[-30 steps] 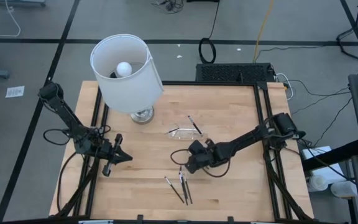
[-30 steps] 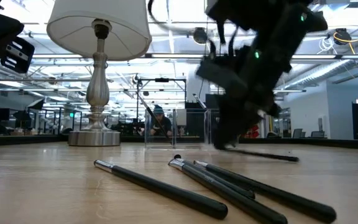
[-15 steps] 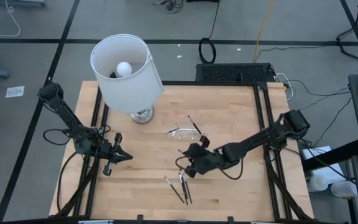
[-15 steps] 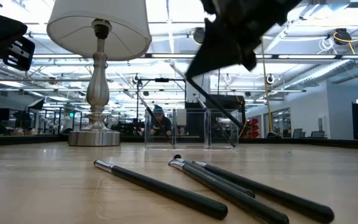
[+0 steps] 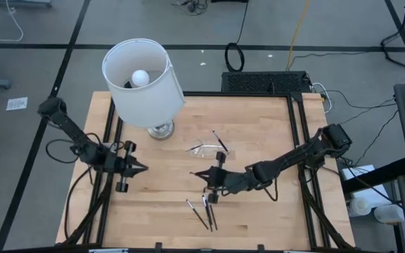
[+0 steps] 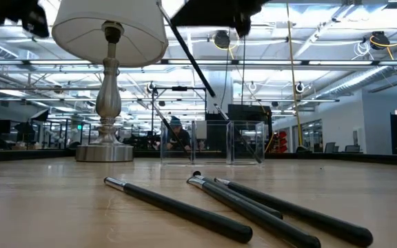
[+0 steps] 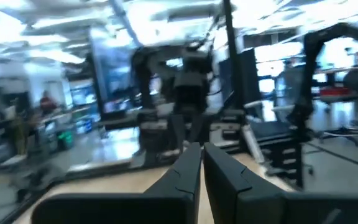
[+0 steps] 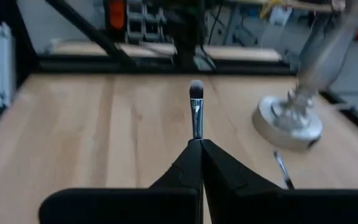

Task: Sort items
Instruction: Put the eyeshadow brush into the transparent organizer

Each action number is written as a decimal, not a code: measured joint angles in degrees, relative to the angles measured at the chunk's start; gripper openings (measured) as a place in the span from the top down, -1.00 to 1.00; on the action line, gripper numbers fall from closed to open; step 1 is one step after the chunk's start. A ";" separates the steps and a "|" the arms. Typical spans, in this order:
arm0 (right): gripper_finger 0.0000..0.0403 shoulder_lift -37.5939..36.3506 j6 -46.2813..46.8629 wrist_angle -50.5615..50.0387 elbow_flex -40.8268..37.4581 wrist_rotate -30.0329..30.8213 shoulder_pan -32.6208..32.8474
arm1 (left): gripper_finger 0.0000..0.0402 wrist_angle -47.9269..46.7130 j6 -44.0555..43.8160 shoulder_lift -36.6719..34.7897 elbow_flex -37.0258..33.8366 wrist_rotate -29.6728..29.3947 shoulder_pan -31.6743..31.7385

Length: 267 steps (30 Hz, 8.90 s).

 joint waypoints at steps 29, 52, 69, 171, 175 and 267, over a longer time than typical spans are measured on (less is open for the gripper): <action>1.00 0.00 -6.57 11.02 -5.34 1.19 3.19 | 0.51 -15.22 -13.87 35.66 23.17 3.73 10.06; 0.30 19.66 11.36 -30.79 20.96 -27.09 -4.45 | 0.02 -22.50 -6.94 22.73 23.18 -1.92 1.49; 0.16 31.43 7.75 -40.38 30.61 -24.77 -8.02 | 0.00 -22.79 -4.98 22.43 23.17 -1.80 1.15; 1.00 11.80 -21.39 41.08 -1.40 -25.73 -6.44 | -0.01 2.10 -2.15 35.67 23.13 16.18 9.95; 1.00 11.80 -21.39 41.12 -1.40 -25.81 -6.44 | 0.10 2.98 -2.59 35.67 23.13 17.40 9.95; 1.00 -8.83 -15.39 47.96 -39.76 -12.17 -3.34 | 0.93 35.59 -10.06 55.93 14.56 37.73 47.00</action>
